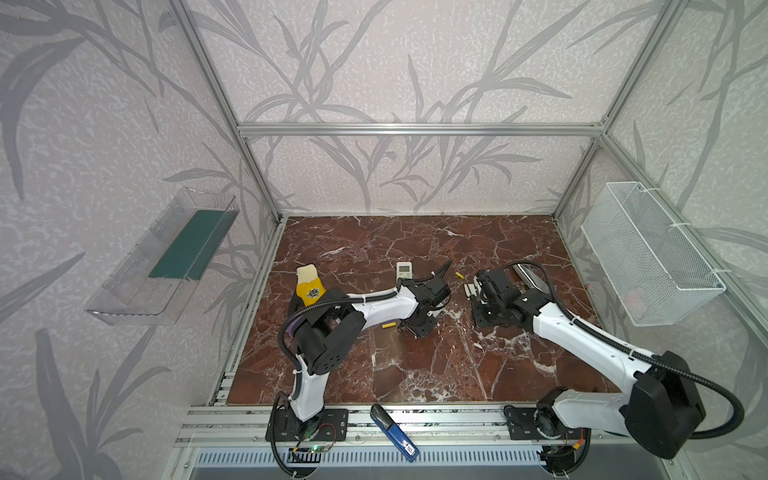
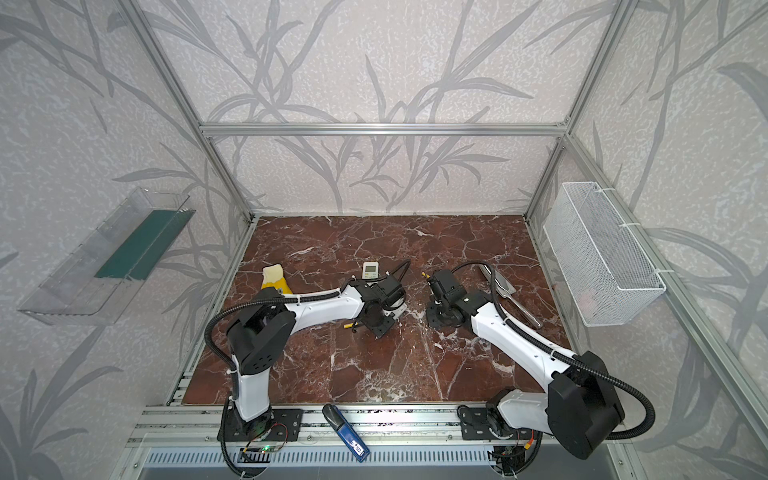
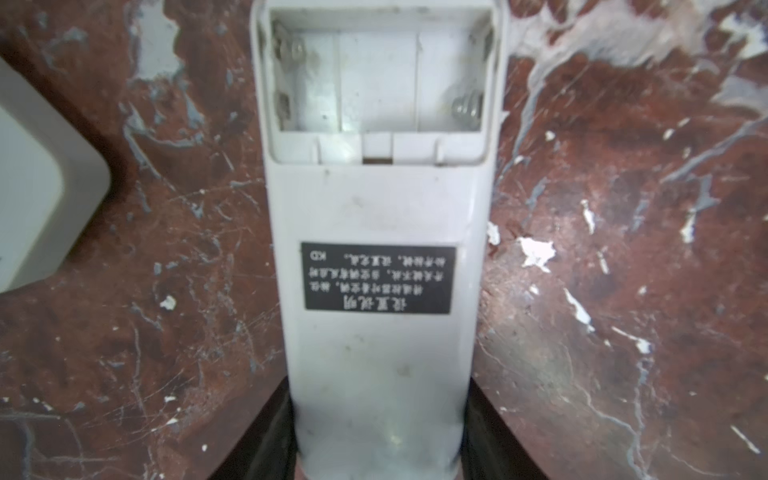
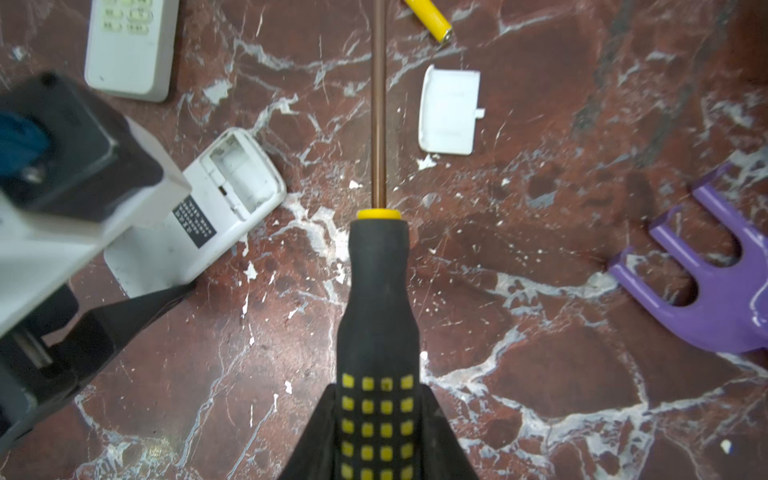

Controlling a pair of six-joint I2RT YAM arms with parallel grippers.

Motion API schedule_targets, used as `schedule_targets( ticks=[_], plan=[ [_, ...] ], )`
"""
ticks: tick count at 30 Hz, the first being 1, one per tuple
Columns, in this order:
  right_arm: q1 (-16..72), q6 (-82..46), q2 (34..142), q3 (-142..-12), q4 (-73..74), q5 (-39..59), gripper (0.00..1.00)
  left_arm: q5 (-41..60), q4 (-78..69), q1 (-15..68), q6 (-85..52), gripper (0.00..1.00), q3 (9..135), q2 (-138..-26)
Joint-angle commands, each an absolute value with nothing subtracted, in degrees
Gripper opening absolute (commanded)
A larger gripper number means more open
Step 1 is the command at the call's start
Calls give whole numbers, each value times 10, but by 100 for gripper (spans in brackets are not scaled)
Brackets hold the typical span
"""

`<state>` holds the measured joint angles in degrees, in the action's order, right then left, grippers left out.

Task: Unload the batteries from the remote control
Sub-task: 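Lift the screwdriver away from the remote with the right gripper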

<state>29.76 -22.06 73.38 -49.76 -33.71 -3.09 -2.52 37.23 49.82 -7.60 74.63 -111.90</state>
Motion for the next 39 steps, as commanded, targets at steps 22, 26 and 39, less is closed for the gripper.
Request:
schedule_targets(
  ticks=[22, 26, 39],
  plan=[
    [78, -25, 1081, -741, -331, 90, 0, -39, 394, 498, -90, 48, 718, -1140],
    [78, -17, 1102, -750, -337, 94, 0, -40, 395, 497, -89, 48, 721, -1142],
    [78, -23, 1082, -729, -332, 87, 0, -48, 397, 497, -87, 49, 731, -1136]
  ],
)
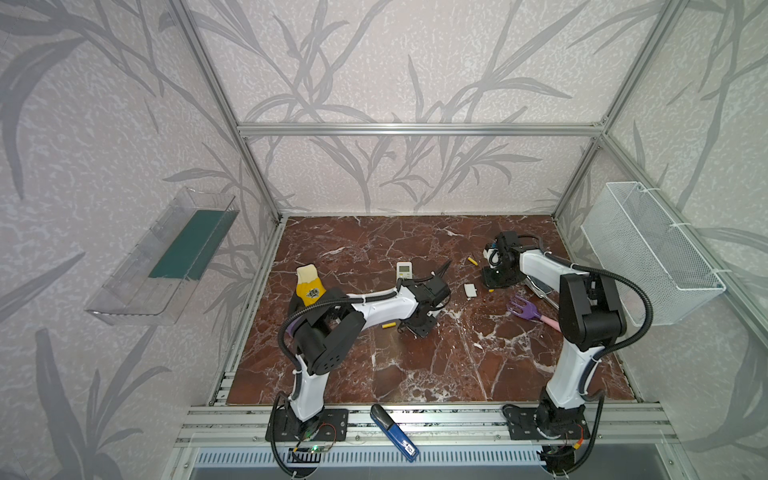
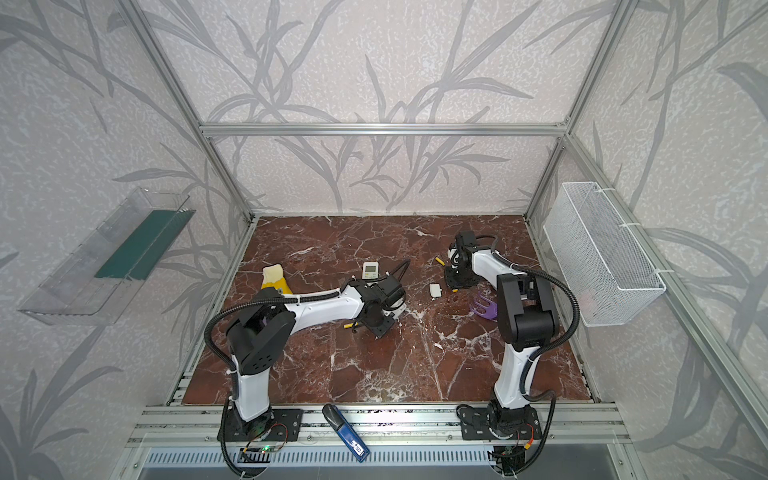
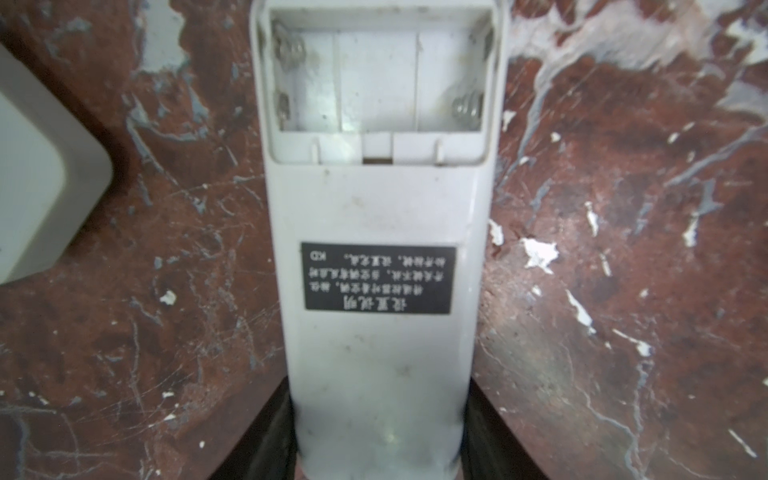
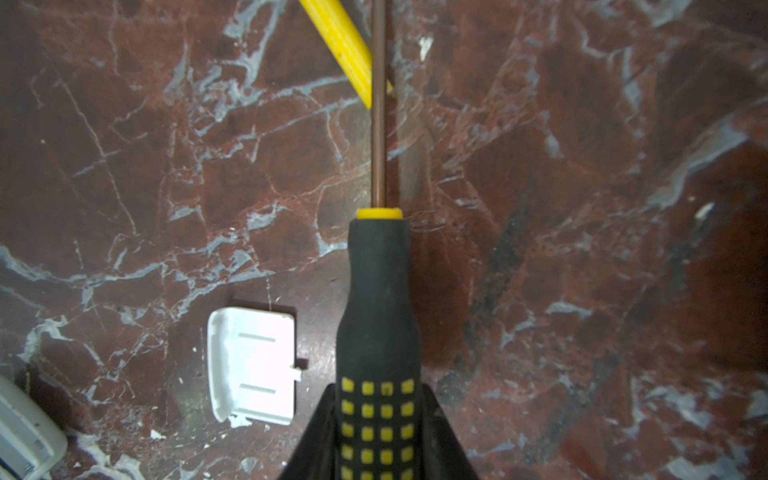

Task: Unload the batteries from the remote control
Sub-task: 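Lift the screwdriver away from the remote with the right gripper, then lower the empty remote with the left gripper while the right lowers the screwdriver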

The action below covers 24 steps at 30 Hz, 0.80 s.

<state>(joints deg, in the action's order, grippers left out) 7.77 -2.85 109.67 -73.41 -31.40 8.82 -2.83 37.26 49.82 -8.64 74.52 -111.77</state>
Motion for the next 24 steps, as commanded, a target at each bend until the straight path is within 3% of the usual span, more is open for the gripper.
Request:
schedule_targets(
  ticks=[1, 12, 24],
  plan=[
    [78, -23, 1082, -731, -335, 84, 0, -50, 399, 497, -86, 49, 732, -1136],
    [73, -25, 1072, -747, -335, 74, 0, -84, 397, 493, -90, 47, 730, -1100],
    [67, -20, 1047, -753, -341, 67, 0, -152, 401, 453, -137, 47, 705, -974]
  ],
)
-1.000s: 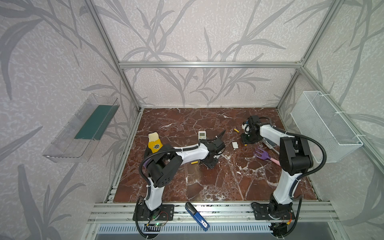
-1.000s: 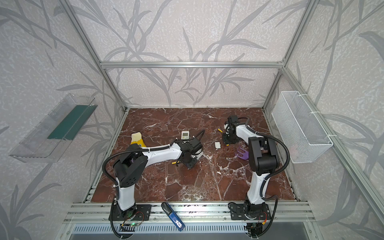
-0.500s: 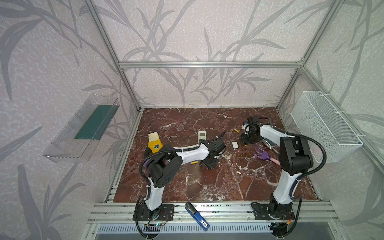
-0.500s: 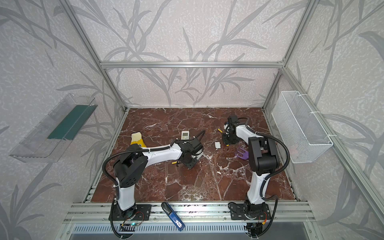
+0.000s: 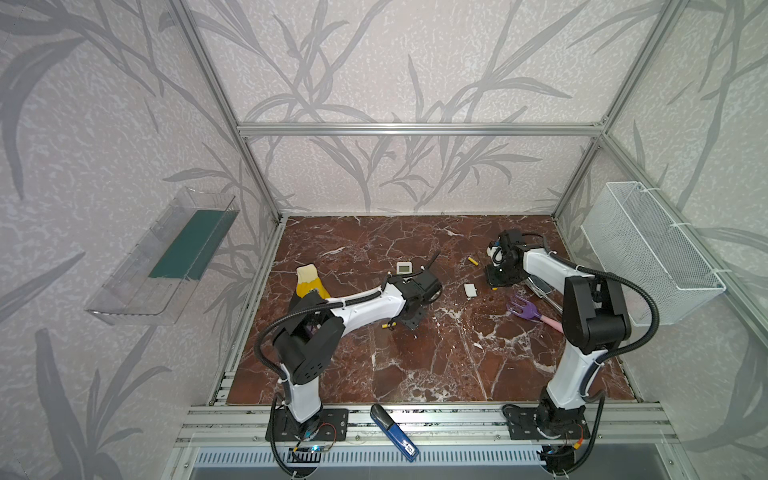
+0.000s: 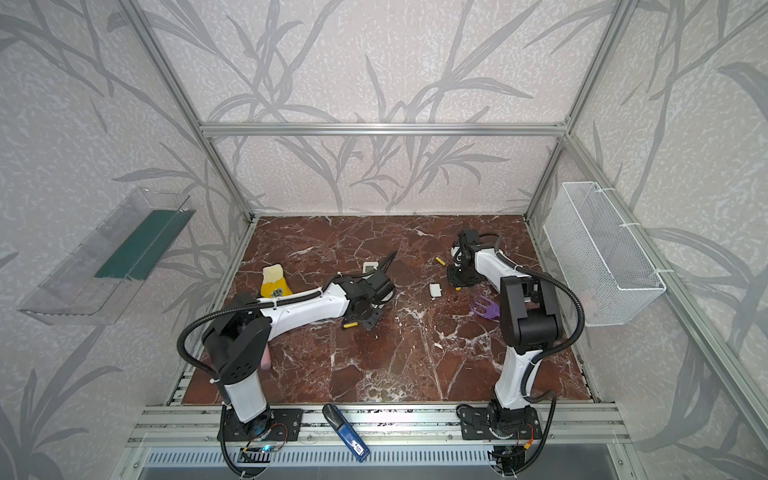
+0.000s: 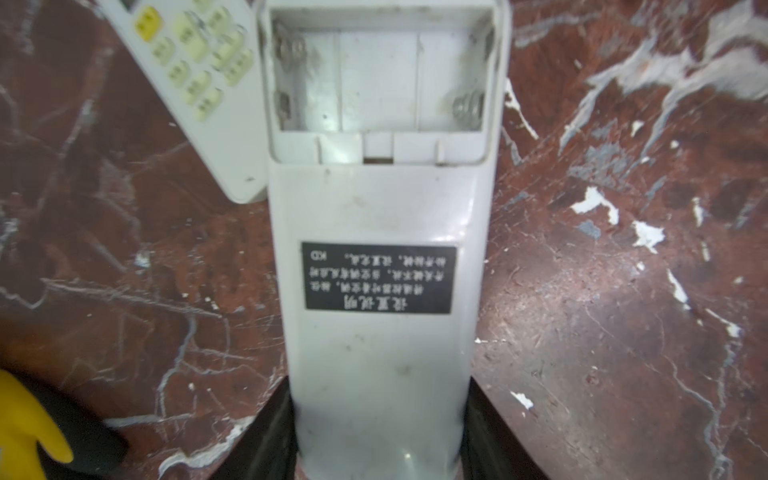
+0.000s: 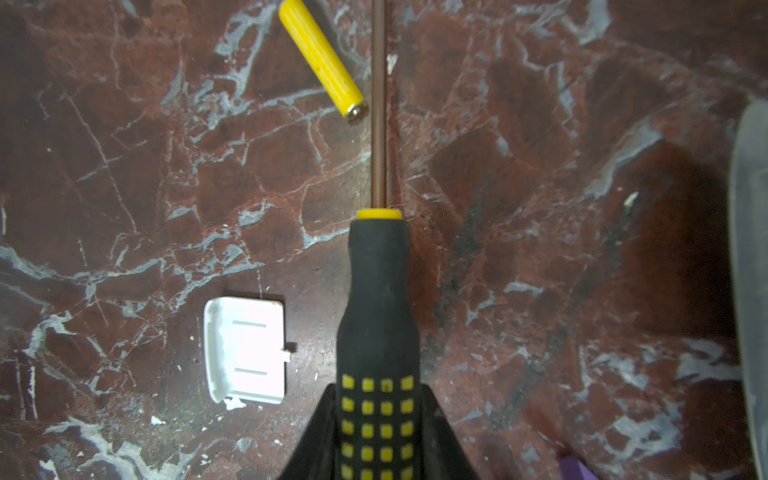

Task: Unload the batteries from the remote control
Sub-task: 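Lower the empty remote with the left gripper while the right lowers the screwdriver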

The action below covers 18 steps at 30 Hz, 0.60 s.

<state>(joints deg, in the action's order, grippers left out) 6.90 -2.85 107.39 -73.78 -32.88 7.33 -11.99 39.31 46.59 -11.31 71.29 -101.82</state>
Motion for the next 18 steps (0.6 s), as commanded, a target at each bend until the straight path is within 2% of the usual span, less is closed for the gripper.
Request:
schedule_targets(
  ticks=[1, 10, 18],
  plan=[
    [67, -22, 1043, -752, -342, 66, 0, -153, 401, 445, -142, 47, 702, -961],
    [68, -76, 949, -658, -328, 43, 0, -127, 446, 312, -194, 47, 705, -968],
    [84, -128, 851, -531, -324, 31, 0, -105, 438, 262, -209, 47, 703, -1029]
  ],
)
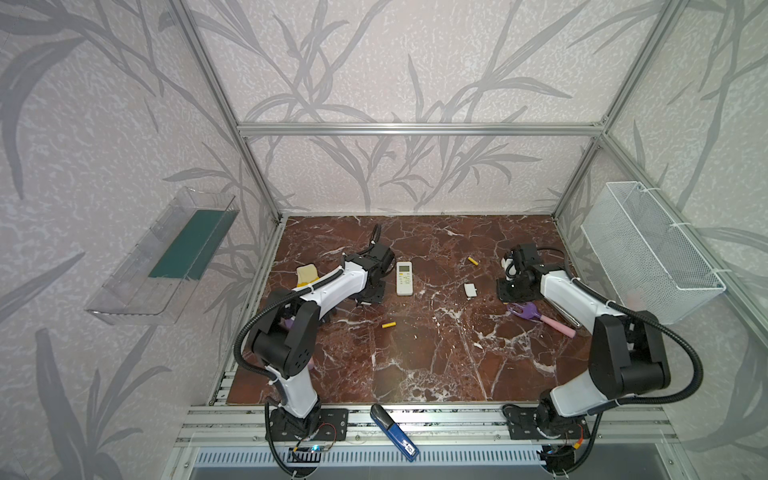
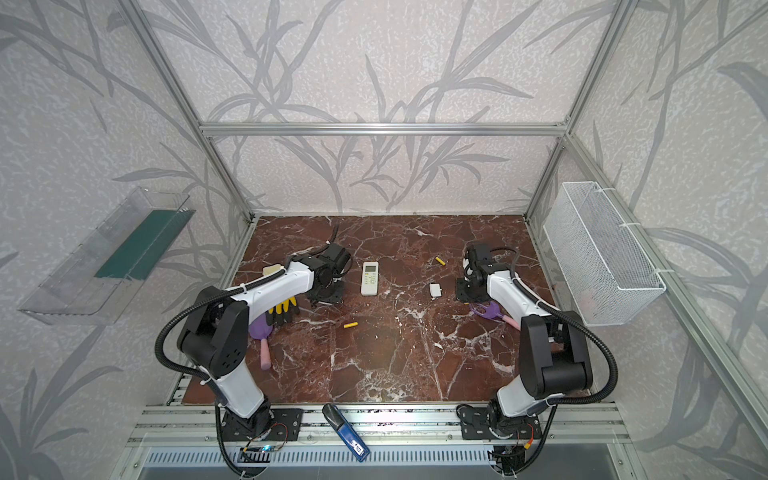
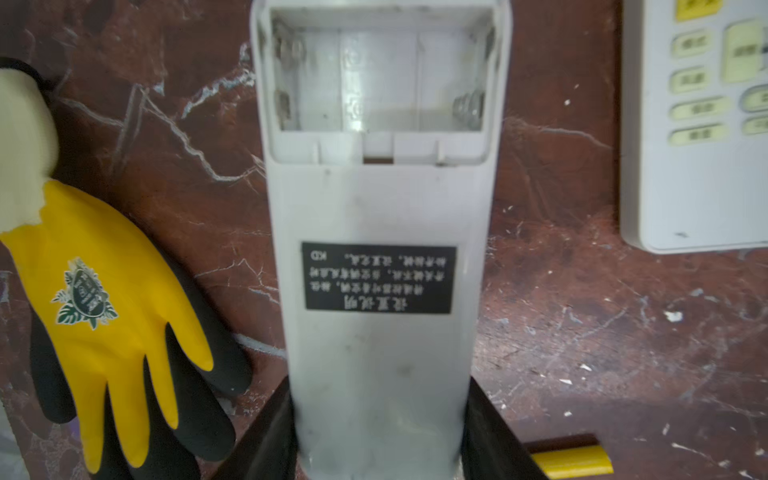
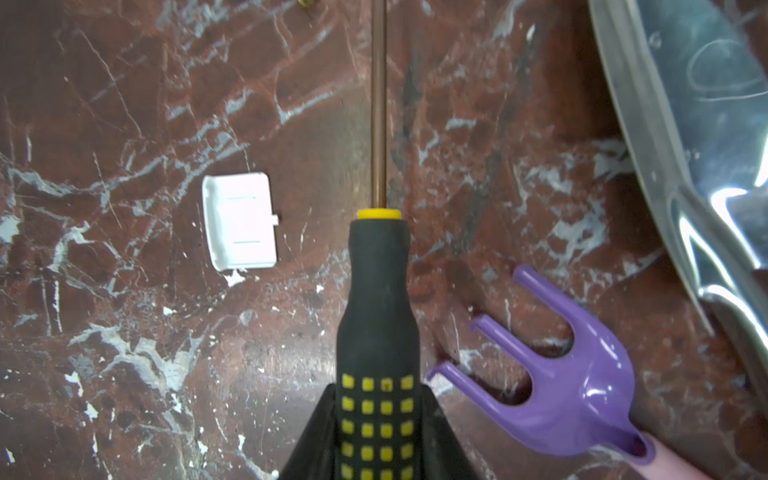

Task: Unload the batteries from the remote control
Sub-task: 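Lower the empty remote with the left gripper while the right lowers the screwdriver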

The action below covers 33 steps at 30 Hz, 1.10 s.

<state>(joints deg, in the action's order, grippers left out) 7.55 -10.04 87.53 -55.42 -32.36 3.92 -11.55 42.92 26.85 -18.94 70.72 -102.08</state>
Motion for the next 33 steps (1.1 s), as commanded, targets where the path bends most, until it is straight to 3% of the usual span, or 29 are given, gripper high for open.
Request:
schedule_targets(
  ticks=[1, 11, 27, 33],
  plan=[
    [88, -132, 843, -519, -321, 34, 0, -105, 436, 259, -211, 47, 703, -1034],
    [151, -157, 864, -492, -313, 31, 0, -98, 420, 249, -216, 56, 696, -1053],
    [158, -162, 928, -525, -332, 17, 4, -87, 413, 241, -217, 67, 691, -1066],
    [158, -159, 939, -531, -336, 17, 14, -94, 437, 241, -217, 80, 708, -1041]
  ],
)
